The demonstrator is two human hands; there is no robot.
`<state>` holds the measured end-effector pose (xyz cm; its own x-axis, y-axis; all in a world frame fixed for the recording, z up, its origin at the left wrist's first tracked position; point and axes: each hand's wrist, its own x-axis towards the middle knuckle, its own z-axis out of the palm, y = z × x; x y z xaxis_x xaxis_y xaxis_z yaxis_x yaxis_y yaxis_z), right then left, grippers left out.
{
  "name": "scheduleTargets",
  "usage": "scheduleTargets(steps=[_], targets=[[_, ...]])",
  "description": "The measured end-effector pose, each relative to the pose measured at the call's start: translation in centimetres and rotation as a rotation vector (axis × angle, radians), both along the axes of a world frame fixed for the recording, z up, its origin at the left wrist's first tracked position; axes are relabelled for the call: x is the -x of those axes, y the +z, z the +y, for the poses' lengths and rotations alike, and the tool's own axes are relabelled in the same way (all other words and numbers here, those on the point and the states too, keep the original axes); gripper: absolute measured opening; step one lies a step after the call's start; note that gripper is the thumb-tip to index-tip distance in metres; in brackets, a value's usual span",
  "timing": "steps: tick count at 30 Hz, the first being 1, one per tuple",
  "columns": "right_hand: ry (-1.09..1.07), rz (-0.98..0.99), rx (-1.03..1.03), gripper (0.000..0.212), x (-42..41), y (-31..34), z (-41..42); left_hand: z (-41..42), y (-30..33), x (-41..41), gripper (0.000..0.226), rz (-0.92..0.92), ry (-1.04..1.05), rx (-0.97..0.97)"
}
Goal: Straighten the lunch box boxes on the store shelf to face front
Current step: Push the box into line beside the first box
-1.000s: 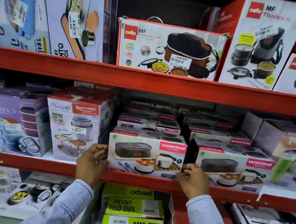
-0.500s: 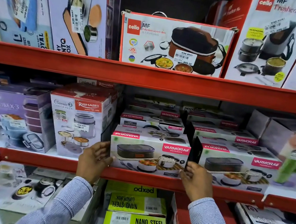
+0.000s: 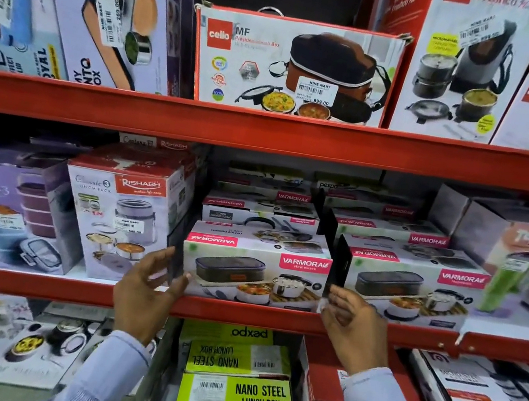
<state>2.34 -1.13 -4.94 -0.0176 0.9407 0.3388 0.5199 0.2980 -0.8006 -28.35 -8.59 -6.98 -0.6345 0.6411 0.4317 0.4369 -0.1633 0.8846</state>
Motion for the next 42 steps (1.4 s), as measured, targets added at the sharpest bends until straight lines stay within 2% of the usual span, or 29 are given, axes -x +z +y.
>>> scheduleTargets(steps=[2, 5, 8, 11, 15, 18, 21, 24, 27, 34, 42], targets=[[-0.029, 0.060, -0.026, 0.036, -1.6, -0.4, -0.7, -0.5, 0.1, -1.4, 0.043, 0.082, 0.076, -0.137], [-0.092, 0.106, -0.093, 0.026, -4.6, -0.5, -1.4, -0.9, 0.7, -5.2, 0.029, 0.184, 0.078, -0.310], [-0.151, 0.117, -0.173, 0.025, -8.1, -0.6, -1.3, -0.3, 0.8, -10.3, 0.017, 0.232, 0.012, -0.361], [-0.189, 0.135, -0.236, 0.025, -11.9, -0.8, 0.1, 0.6, 0.6, -16.0, 0.010, 0.184, -0.048, -0.363], [-0.235, 0.197, -0.295, 0.019, -17.3, -1.7, 2.7, 2.3, -0.1, -22.9, 0.017, 0.180, -0.078, -0.292], [-0.210, 0.269, -0.250, 0.024, -20.5, -2.4, 4.2, 3.8, -0.6, -26.1, 0.029, 0.176, -0.032, -0.184], [-0.136, 0.284, -0.161, 0.043, -22.3, -2.6, 5.6, 5.0, -1.2, -27.9, 0.049, 0.240, 0.011, -0.038], [-0.046, 0.208, -0.085, 0.062, -23.3, -2.5, 6.8, 5.9, -1.2, -29.0, 0.069, 0.301, 0.039, 0.091], [0.017, 0.152, -0.020, 0.069, -23.9, -2.8, 7.6, 6.7, -1.3, -29.5, 0.080, 0.294, 0.021, 0.170], [0.103, 0.104, 0.020, 0.063, -24.8, -2.1, 8.5, 8.3, -0.6, -30.2, 0.085, 0.221, 0.018, 0.182], [0.115, 0.112, 0.046, 0.061, -25.0, -2.5, 8.8, 7.8, -0.8, -29.9, 0.076, 0.285, 0.022, 0.145]])
